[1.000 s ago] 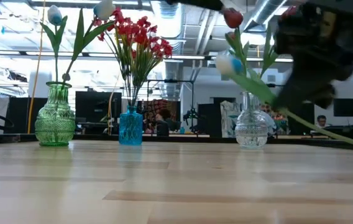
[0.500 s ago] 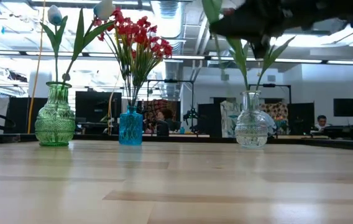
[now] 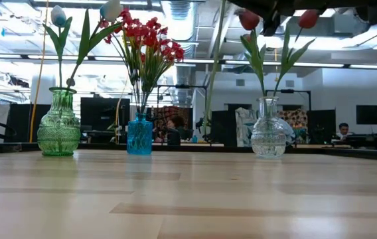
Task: Sort flowers into vase by color
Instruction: Put the white tulip into the green vase
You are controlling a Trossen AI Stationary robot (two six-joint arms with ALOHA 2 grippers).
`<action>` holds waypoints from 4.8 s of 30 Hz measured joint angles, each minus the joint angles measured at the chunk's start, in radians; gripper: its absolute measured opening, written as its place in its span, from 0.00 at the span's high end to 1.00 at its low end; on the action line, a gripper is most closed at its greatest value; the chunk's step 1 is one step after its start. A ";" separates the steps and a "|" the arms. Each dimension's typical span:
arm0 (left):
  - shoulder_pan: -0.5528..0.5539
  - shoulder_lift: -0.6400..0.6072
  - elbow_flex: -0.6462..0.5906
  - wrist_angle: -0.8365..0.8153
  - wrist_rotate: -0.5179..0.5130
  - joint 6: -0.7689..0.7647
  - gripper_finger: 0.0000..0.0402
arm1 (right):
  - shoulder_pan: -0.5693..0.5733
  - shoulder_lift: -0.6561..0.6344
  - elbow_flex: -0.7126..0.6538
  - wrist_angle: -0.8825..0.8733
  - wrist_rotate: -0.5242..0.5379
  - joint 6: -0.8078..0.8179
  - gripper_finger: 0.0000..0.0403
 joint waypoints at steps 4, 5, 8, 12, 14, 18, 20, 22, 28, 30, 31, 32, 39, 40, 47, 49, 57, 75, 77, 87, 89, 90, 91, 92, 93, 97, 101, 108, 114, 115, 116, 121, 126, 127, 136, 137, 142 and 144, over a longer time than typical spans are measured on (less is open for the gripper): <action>0.026 0.000 0.000 0.059 0.081 0.035 0.35 | -0.001 0.000 0.000 0.004 0.000 -0.003 0.91; 0.031 0.000 0.000 0.068 0.093 0.036 0.35 | 0.000 0.000 0.000 0.007 0.000 -0.003 0.91; 0.046 0.000 0.000 0.095 0.125 0.049 0.35 | 0.000 0.000 0.000 0.021 0.000 -0.003 0.91; 0.060 0.000 0.000 0.120 0.164 0.082 0.35 | -0.007 0.000 0.000 0.068 0.000 -0.024 0.91; 0.066 0.000 0.000 0.129 0.163 0.097 0.35 | -0.014 0.000 0.000 0.084 0.000 -0.026 0.91; 0.080 0.000 0.000 0.163 0.173 0.145 0.35 | -0.020 0.000 0.026 0.080 0.000 -0.027 0.91; 0.085 0.000 0.000 0.177 0.187 0.167 0.36 | -0.020 0.000 0.039 0.081 -0.009 -0.030 0.91; 0.090 0.000 0.000 0.174 0.187 0.170 0.39 | -0.020 0.000 0.048 0.078 -0.023 -0.053 0.91; 0.094 0.000 0.000 0.173 0.187 0.170 0.55 | -0.019 0.000 0.074 0.068 -0.026 -0.071 0.91; 0.095 0.000 0.000 0.174 0.183 0.170 0.62 | -0.019 0.000 0.080 0.061 -0.026 -0.071 0.91; 0.095 0.000 0.000 0.175 0.179 0.170 0.66 | -0.019 0.000 0.082 0.059 -0.026 -0.071 0.91; 0.095 0.000 0.000 0.177 0.174 0.170 0.69 | -0.019 0.000 0.084 0.054 -0.026 -0.071 0.91; 0.095 0.000 0.000 0.202 0.162 0.230 0.91 | -0.019 0.000 0.085 0.028 -0.026 -0.071 0.91; 0.094 0.000 0.000 0.201 0.161 0.234 0.94 | -0.019 0.000 0.085 0.027 -0.026 -0.071 0.90; 0.094 0.000 0.000 0.198 0.164 0.232 0.98 | -0.019 0.000 0.085 0.024 -0.027 -0.068 0.86; 0.094 0.000 0.000 0.195 0.164 0.232 0.98 | -0.024 0.000 0.085 0.021 -0.033 -0.068 0.84; 0.079 -0.019 0.000 0.163 0.161 0.237 1.00 | -0.056 -0.001 0.085 0.013 -0.056 -0.029 0.67; -0.127 -0.359 0.000 -0.304 -0.166 0.055 1.00 | -0.031 -0.339 0.101 -0.527 -0.048 -0.023 0.41; -0.182 -0.391 0.000 -0.396 -0.260 -0.013 1.00 | -0.029 -0.350 0.101 -0.555 -0.048 -0.023 0.41; -0.334 -0.436 0.000 -0.872 -0.576 -0.421 1.00 | -0.030 -0.343 0.101 -0.569 -0.049 -0.024 0.42; -0.333 -0.436 0.000 -0.971 -0.587 -0.519 1.00 | -0.030 -0.344 0.101 -0.571 -0.049 -0.017 0.42; -0.332 -0.436 0.000 -1.019 -0.594 -0.569 1.00 | -0.030 -0.344 0.101 -0.575 -0.048 -0.011 0.42; -0.332 -0.436 -0.001 -1.063 -0.601 -0.623 1.00 | -0.030 -0.344 0.101 -0.578 -0.049 -0.010 0.42; -0.333 -0.437 -0.007 -1.097 -0.611 -0.669 1.00 | -0.030 -0.343 0.101 -0.579 -0.049 -0.010 0.42; -0.333 -0.439 -0.018 -1.130 -0.622 -0.707 1.00 | -0.030 -0.344 0.101 -0.583 -0.049 -0.010 0.42; -0.333 -0.456 -0.076 -1.188 -0.645 -0.815 1.00 | -0.030 -0.344 0.101 -0.597 -0.049 -0.010 0.42; -0.332 -0.488 -0.149 -1.189 -0.652 -0.828 1.00 | -0.030 -0.344 0.101 -0.595 -0.049 -0.010 0.42; -0.330 -0.563 -0.260 -1.188 -0.661 -0.867 1.00 | -0.030 -0.344 0.101 -0.595 -0.049 -0.007 0.42; -0.330 -0.633 -0.316 -1.188 -0.707 -0.923 1.00 | -0.030 -0.344 0.101 -0.595 -0.049 -0.007 0.42; -0.330 -0.643 -0.318 -1.188 -0.712 -0.931 1.00 | -0.030 -0.344 0.101 -0.595 -0.049 -0.007 0.42; -0.331 -0.653 -0.318 -1.188 -0.712 -0.934 1.00 | -0.030 -0.344 0.101 -0.595 -0.049 -0.007 0.42; -0.330 -0.690 -0.318 -1.171 -0.710 -0.923 1.00 | -0.030 -0.344 0.101 -0.595 -0.049 -0.007 0.42; -0.330 -0.722 -0.318 -1.171 -0.709 -0.892 1.00 | -0.030 -0.344 0.101 -0.595 -0.049 -0.007 0.42; -0.330 -0.729 -0.318 -1.171 -0.709 -0.892 1.00 | -0.030 -0.344 0.101 -0.595 -0.049 -0.007 0.42; -0.331 -0.773 -0.318 -1.171 -0.655 -0.862 1.00 | -0.030 -0.344 0.101 -0.595 -0.049 -0.008 0.42; -0.330 -0.773 -0.318 -1.171 -0.646 -0.857 1.00 | -0.030 -0.344 0.101 -0.595 -0.049 -0.008 0.42; -0.331 -0.764 -0.318 -1.170 -0.571 -0.863 1.00 | -0.030 -0.344 0.101 -0.595 -0.049 -0.010 0.42; -0.331 -0.763 -0.318 -1.170 -0.551 -0.869 1.00 | -0.030 -0.344 0.101 -0.595 -0.049 -0.010 0.42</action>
